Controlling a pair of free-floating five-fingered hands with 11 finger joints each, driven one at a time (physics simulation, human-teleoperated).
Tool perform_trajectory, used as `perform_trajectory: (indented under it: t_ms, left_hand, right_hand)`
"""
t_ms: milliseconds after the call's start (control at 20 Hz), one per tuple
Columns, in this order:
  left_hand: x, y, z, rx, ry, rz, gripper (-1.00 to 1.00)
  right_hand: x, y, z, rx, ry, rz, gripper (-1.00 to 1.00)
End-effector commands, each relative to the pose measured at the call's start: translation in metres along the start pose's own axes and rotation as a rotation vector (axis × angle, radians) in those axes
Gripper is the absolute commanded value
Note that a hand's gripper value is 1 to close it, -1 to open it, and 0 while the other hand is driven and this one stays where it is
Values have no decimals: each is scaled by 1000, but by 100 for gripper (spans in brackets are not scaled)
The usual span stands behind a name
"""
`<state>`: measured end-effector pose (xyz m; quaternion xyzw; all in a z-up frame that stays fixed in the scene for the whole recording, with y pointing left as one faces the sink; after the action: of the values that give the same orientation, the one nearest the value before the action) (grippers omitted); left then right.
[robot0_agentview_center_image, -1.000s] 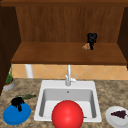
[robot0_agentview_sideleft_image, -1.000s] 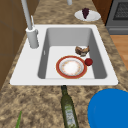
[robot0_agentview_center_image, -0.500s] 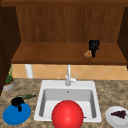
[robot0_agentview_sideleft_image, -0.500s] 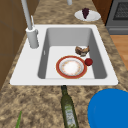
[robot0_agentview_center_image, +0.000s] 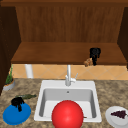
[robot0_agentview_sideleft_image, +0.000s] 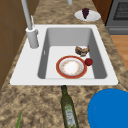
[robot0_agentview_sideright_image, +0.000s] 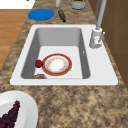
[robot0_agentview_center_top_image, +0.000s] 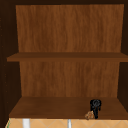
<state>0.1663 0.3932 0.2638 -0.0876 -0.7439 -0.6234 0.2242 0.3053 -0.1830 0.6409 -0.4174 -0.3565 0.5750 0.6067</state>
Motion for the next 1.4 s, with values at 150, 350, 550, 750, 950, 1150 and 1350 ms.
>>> perform_trajectory:
  t_ms: [150, 350, 550, 750, 950, 1150, 1350]
  left_hand:
    - [0, 0, 0, 0, 0, 0, 0]
    - [0, 0, 0, 0, 0, 0, 0]
    - [0, 0, 0, 0, 0, 0, 0]
    - [0, 0, 0, 0, 0, 0, 0]
    - [0, 0, 0, 0, 0, 0, 0]
    - [0, 0, 0, 0, 0, 0, 0]
    - [0, 0, 0, 0, 0, 0, 0]
  right_hand:
    - [-4, 39, 43, 1, -7, -15, 100]
    - [-4, 68, 66, -5, -1, -6, 100]
    - [-5, 110, 78, 2, 30, 15, 100]
    - [-22, 143, 68, -2, 47, 3, 100]
    - [-44, 176, 53, -34, 28, -26, 100]
    - [-66, 207, 33, -35, 11, -31, 100]
    - [-91, 236, 10, -36, 2, -28, 100]
